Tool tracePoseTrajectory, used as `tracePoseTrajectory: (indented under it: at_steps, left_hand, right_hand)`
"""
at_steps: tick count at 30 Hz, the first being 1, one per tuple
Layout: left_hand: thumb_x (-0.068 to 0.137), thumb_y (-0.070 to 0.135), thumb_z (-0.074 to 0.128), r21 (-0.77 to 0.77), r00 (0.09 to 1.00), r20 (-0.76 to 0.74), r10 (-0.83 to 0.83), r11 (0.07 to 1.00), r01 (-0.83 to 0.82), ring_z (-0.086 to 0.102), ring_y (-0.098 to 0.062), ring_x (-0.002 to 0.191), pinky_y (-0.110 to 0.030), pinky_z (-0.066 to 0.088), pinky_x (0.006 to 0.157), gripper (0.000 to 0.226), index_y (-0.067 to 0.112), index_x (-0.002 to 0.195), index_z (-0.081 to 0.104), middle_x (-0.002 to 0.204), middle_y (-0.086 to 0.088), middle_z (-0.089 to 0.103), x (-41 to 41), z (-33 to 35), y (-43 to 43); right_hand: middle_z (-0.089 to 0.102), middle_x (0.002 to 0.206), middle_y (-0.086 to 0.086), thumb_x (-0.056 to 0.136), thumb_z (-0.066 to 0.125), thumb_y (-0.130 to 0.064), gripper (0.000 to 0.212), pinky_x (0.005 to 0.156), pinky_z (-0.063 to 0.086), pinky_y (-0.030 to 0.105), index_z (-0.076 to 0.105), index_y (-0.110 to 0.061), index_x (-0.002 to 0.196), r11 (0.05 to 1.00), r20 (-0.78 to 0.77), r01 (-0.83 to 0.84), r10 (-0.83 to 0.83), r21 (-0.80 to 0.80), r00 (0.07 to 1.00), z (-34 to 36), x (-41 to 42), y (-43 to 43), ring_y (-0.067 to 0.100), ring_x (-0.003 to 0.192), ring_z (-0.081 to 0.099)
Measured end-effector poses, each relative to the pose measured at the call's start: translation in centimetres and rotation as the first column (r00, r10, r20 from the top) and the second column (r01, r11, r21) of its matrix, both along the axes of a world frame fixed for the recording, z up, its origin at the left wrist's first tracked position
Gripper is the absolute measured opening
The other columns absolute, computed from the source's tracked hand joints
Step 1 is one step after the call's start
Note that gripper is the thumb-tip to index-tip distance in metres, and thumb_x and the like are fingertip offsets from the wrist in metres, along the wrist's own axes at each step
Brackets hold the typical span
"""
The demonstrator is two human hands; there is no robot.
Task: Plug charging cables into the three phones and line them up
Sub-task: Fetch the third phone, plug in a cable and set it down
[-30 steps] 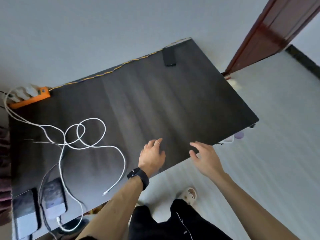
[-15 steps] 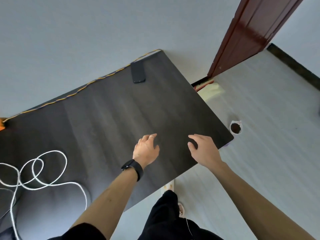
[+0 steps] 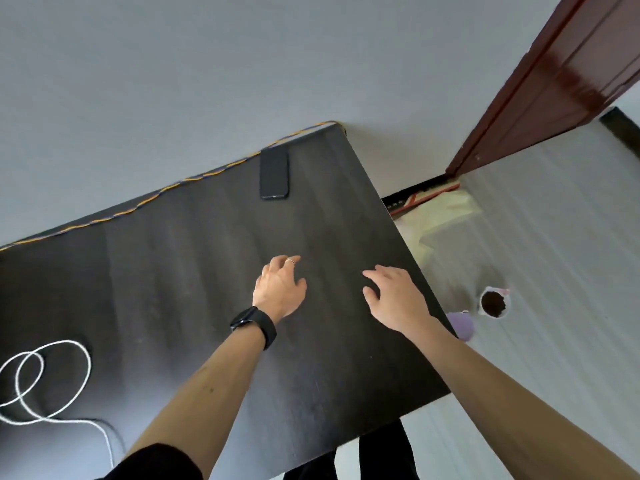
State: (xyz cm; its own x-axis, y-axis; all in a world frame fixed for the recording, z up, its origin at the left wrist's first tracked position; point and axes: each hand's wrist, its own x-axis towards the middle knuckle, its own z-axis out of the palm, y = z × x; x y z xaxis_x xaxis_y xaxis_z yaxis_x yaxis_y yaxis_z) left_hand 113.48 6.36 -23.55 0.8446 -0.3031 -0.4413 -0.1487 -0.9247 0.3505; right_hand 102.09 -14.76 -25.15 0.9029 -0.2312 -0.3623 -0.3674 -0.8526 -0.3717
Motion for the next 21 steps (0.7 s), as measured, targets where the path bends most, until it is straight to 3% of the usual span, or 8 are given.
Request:
tracePoseTrajectory:
  at_steps: [8,12,15,21]
  left_hand:
    - [0.088,0.051,0.058,0.055,0.965,0.103,0.242,0.967,-0.249,0.022,-0.036,0.145,-0.047,0.028,0.117,0.074,0.025,0.152,0.029,0.161,-0.013,0.015,11.2,-3.4,-3.8]
    - [0.084,0.058,0.06,0.004,0.922,0.104,0.373,0.927,-0.376,0.024,-0.036,0.144,-0.049,0.029,0.116,0.081,0.029,0.152,0.027,0.161,-0.012,0.015,16.8,-5.6,-5.7]
    - [0.083,0.06,0.06,-0.036,0.882,0.139,0.451,0.892,-0.45,0.029,-0.037,0.141,-0.049,0.032,0.113,0.083,0.024,0.151,0.029,0.156,-0.014,0.027,20.2,-6.9,-6.9]
    - [0.077,0.045,0.073,-0.032,0.831,0.162,0.532,0.845,-0.534,0.041,-0.039,0.129,-0.046,0.042,0.1,0.092,0.015,0.151,0.026,0.138,-0.018,0.047,22.4,-6.5,-8.9]
  right_hand:
    - [0.001,0.169,0.005,0.098,0.038,-0.059,0.067,0.119,0.016,0.06,0.014,-0.037,0.157,0.934,-0.069,-0.338,0.332,-0.119,0.941,-5.7,9.5,-3.7,0.031,0.155,0.0]
    - [0.011,0.168,0.008,0.094,0.042,-0.064,0.071,0.113,0.019,0.07,0.023,-0.035,0.156,0.922,0.005,-0.352,0.357,-0.16,0.934,-8.2,9.9,-4.1,0.037,0.154,0.008]
    - [0.019,0.166,0.009,0.091,0.049,-0.064,0.072,0.109,0.025,0.072,0.03,-0.034,0.154,0.921,0.04,-0.349,0.36,-0.171,0.932,-9.0,9.9,-4.0,0.038,0.152,0.017]
    - [0.021,0.166,0.011,0.092,0.046,-0.065,0.071,0.107,0.026,0.073,0.031,-0.034,0.153,0.917,0.024,-0.349,0.36,-0.192,0.933,-9.3,10.1,-4.3,0.039,0.151,0.019]
